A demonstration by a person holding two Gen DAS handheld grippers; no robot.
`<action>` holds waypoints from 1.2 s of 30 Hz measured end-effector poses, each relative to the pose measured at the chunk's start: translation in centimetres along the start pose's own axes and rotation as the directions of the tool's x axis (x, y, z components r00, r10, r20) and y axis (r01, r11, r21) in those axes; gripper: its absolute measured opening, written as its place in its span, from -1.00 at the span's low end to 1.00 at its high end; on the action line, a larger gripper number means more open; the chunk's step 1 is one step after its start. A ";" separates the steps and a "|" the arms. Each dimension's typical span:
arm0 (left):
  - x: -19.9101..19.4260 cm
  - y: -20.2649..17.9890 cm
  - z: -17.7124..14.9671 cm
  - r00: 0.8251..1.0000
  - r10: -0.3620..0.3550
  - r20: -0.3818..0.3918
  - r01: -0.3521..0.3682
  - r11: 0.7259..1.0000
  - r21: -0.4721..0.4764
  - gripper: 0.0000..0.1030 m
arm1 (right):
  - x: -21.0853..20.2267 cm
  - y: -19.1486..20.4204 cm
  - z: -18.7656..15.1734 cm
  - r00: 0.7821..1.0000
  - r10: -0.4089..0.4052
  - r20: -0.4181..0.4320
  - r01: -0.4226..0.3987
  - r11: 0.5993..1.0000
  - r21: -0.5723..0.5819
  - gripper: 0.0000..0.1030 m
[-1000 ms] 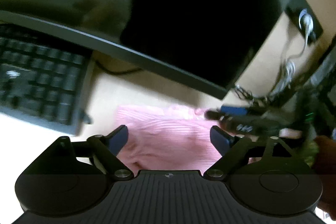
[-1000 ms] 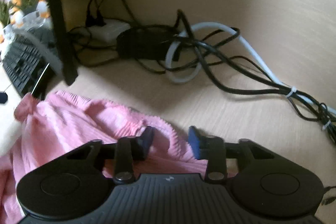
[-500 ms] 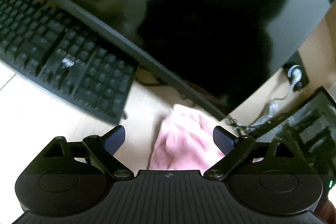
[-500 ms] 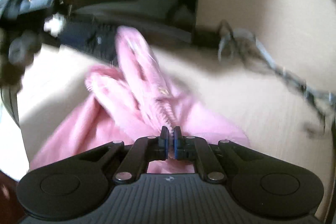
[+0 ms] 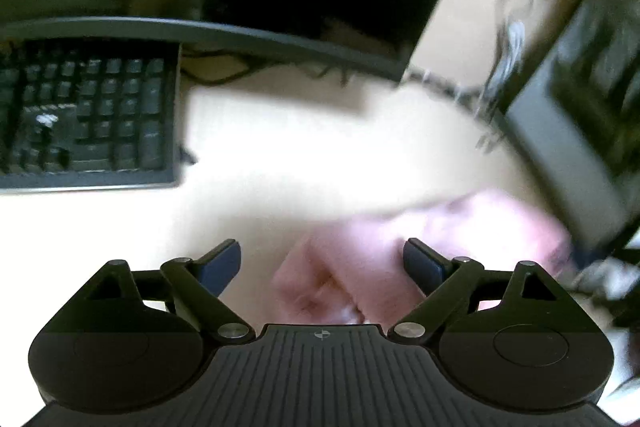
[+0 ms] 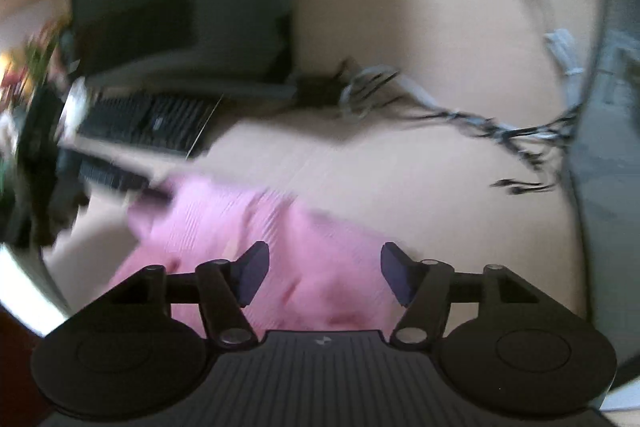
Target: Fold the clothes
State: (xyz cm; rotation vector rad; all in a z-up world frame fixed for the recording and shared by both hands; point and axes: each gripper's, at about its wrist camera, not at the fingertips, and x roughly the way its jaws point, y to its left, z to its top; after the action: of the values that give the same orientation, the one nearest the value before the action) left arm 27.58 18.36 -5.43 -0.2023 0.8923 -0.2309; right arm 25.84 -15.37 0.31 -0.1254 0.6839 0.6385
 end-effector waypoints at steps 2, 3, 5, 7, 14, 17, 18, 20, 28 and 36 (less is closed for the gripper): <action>-0.3 0.3 -0.7 1.000 0.026 -0.009 -0.025 0.999 0.029 0.82 | -0.6 -1.6 0.8 0.999 -0.032 0.029 0.030 0.997 0.068 0.31; -0.5 0.5 -1.0 0.999 0.034 -0.012 -0.033 0.999 0.036 0.82 | -0.7 -2.3 0.8 0.998 -0.051 0.031 0.047 0.994 0.103 0.31; -1.1 1.0 -1.5 0.999 0.039 -0.015 -0.038 0.999 0.036 0.82 | -0.3 -3.5 0.7 0.998 -0.062 0.020 0.058 0.984 0.166 0.31; -1.8 1.4 -1.3 1.000 0.000 -0.007 0.000 1.000 -0.014 0.82 | 1.6 -4.3 0.4 0.999 -0.036 -0.017 0.039 0.973 0.229 0.32; -0.6 2.5 -0.3 0.973 -0.229 -0.025 0.210 0.925 -0.317 0.73 | 6.7 -3.3 -1.4 0.990 0.029 -0.141 0.005 0.972 0.234 -0.26; 0.9 1.8 -0.2 0.978 -0.204 -0.054 0.178 0.935 -0.305 0.15 | 6.9 -2.4 -1.1 0.989 0.026 -0.144 0.000 0.985 0.173 -0.48; 1.2 1.8 -0.2 0.977 -0.206 -0.059 0.179 0.934 -0.309 0.03 | 7.2 -2.5 -0.8 0.989 0.025 -0.144 -0.001 0.986 0.167 -0.50; 1.9 1.6 0.2 0.976 -0.209 -0.063 0.179 0.933 -0.312 -0.09 | 7.8 -2.6 0.4 0.992 0.020 -0.128 0.001 0.987 0.160 -0.61; 2.3 0.3 6.1 0.979 -0.201 0.034 0.203 0.951 -0.233 -0.55 | 5.1 -2.5 6.5 1.000 0.030 0.005 -0.030 0.995 0.092 -0.70; -3.5 -1.0 1.8 0.953 -0.297 0.049 0.301 0.946 -0.119 -0.54 | 0.0 -3.5 0.7 0.991 0.083 -0.103 -0.064 0.983 0.171 -0.67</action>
State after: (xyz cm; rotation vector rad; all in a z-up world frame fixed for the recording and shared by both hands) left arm 26.76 18.55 -1.41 -0.4592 0.8445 -0.4539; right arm 28.28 -17.98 0.56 0.0214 0.8486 0.6453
